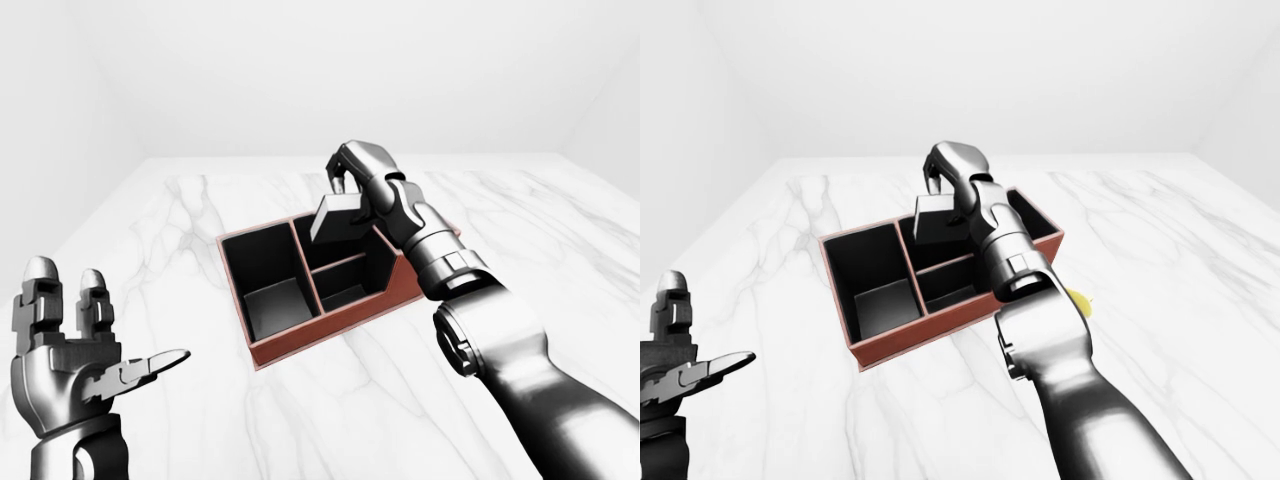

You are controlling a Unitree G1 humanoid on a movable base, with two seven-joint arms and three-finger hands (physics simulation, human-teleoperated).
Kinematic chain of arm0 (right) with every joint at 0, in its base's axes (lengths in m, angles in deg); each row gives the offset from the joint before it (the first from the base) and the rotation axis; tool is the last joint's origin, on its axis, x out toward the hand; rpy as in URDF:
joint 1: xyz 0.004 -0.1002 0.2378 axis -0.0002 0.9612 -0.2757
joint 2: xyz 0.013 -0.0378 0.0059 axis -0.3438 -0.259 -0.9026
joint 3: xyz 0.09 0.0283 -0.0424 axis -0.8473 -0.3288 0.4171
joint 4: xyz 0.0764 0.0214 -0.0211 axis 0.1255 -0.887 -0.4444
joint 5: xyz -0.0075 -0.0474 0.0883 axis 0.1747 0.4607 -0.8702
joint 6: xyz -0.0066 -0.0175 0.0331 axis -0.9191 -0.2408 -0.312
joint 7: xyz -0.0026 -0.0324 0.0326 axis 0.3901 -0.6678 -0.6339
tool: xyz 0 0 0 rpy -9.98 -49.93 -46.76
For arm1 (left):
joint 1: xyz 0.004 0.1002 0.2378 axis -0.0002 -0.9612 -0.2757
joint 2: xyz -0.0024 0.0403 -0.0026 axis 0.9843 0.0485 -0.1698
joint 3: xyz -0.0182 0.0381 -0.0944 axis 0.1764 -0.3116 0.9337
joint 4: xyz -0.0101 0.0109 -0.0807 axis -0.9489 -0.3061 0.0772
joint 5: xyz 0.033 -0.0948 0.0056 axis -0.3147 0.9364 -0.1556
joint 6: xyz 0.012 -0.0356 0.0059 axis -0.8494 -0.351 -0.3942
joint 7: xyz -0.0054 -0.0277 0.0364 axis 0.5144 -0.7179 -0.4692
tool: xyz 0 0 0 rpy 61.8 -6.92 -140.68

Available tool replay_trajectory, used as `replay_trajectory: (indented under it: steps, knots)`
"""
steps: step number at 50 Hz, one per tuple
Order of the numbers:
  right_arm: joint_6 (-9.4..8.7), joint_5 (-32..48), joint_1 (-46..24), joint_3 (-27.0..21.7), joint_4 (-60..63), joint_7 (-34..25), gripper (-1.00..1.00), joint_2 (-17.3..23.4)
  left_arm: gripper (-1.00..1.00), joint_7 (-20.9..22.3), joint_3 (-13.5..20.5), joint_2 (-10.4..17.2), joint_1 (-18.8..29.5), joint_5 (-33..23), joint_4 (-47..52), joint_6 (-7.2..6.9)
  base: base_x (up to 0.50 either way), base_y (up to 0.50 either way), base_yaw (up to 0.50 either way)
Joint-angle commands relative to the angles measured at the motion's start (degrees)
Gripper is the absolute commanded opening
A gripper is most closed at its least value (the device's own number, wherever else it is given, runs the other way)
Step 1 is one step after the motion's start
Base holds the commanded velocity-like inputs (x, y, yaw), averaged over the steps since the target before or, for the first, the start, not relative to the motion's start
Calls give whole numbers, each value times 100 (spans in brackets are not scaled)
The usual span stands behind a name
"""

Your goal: Pick up the book and place it in the front compartment of the caddy.

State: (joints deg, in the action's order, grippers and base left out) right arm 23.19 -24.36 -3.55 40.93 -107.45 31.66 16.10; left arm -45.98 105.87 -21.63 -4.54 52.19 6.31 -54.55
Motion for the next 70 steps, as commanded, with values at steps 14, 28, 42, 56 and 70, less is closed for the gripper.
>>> replay_trajectory:
  steps: [14, 28, 42, 56, 70]
  knots:
    - [0, 405, -41, -99, -541, 800, -100, -63, 100, 21, 48, -30, -35, 43, 69, 0, 0, 0, 0]
    - [0, 394, -76, -123, -671, 882, -100, -243, 100, 81, 54, -73, -69, 38, -21, 0, 0, 0, 0]
    - [0, 395, -64, -155, -836, 1033, -100, -272, 100, 91, 128, -80, -104, 78, -2, 0, 0, 0, 0]
    - [0, 561, -177, -119, -893, 1329, -100, -349, 100, 156, 155, -118, -151, 84, -17, 0, 0, 0, 0]
    - [0, 800, -218, -76, -955, 1607, -100, -439, 100, 158, 215, -126, -143, 121, 39, 0, 0, 0, 0]
